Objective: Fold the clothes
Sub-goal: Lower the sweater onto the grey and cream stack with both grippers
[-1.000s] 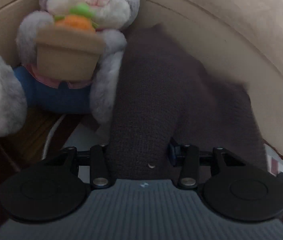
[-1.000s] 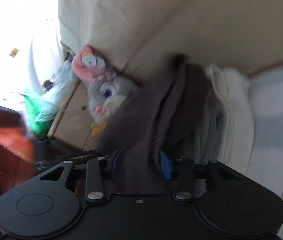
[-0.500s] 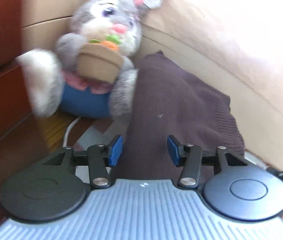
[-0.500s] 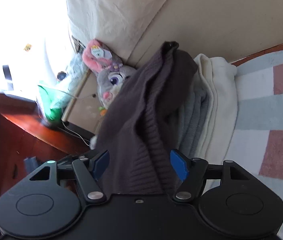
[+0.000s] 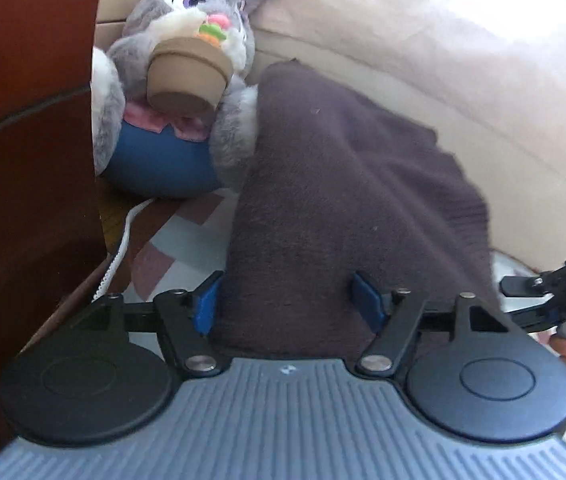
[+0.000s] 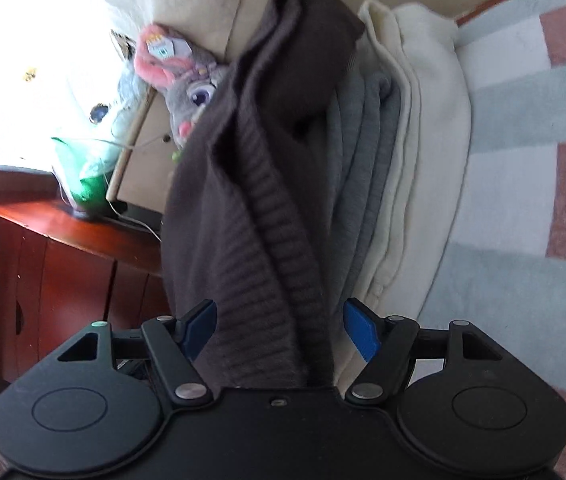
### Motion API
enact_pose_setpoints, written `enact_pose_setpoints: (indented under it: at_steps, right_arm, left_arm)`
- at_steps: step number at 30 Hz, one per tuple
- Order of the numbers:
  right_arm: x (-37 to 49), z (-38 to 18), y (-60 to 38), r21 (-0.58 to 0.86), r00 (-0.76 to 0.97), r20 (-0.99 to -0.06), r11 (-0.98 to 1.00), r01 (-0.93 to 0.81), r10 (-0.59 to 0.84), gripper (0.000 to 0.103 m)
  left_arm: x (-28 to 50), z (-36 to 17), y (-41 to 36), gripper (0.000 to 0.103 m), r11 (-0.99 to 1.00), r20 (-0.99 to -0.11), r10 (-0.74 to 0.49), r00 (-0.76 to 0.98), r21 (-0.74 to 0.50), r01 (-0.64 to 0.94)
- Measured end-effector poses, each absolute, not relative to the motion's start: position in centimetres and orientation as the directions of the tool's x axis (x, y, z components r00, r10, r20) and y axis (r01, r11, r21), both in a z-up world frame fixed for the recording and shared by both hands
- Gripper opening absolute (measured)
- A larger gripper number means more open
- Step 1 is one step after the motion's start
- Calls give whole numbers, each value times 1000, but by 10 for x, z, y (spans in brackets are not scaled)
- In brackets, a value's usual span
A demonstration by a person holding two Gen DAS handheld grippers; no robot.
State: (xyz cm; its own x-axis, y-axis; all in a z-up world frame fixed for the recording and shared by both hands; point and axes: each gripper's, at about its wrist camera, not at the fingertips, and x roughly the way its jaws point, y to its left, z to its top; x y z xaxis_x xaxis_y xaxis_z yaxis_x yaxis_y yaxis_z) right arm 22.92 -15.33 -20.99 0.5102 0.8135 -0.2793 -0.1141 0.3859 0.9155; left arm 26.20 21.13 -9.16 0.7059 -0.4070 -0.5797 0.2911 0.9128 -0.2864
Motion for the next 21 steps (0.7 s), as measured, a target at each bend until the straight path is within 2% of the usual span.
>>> enact_pose_setpoints:
  at_steps: [2,3,4,6,7,9,11,15,18,21]
  right_arm:
    - [233,-216,-147,918,498,-287,384,-101,818,75]
    - [234,-220,-144,925,494,-279,369,-93,824,76]
    - [236,-225,-142,937,489,-261,341,-80,832,76]
    - [237,-238,-142,979,482,-167,203,-24,860,74]
    - [235,-240,-142,984,494,-150,176,-7,856,60]
    - [230,-231,-146,978,527,-161,206,-28,835,40]
    - [223,-215,-148,961,561,-180,267,-76,808,32]
    - [221,-171,-141,918,567,-209,360,-167,796,31]
    - [228,-139,-139,921,547,-180,336,-200,818,31]
    - [229,-117,-138,944,540,-132,271,-187,832,31]
  left_arm:
    - [270,-97,215,68,891,-579,-446,683,-357,279]
    - [272,-97,217,63,874,-566,-472,675,-399,277]
    - [272,-93,216,48,875,-559,-471,683,-392,283]
    - [271,-86,214,33,878,-544,-467,697,-379,292]
    - [272,-83,214,26,882,-551,-461,696,-374,287]
    - [275,-76,216,20,877,-558,-467,686,-389,281]
    - [279,-65,221,17,864,-542,-487,685,-413,288]
    - [283,-41,218,15,848,-509,-512,692,-429,313]
    - [284,-26,215,14,839,-505,-525,685,-443,315]
    - [281,-18,228,14,797,-442,-556,704,-525,300]
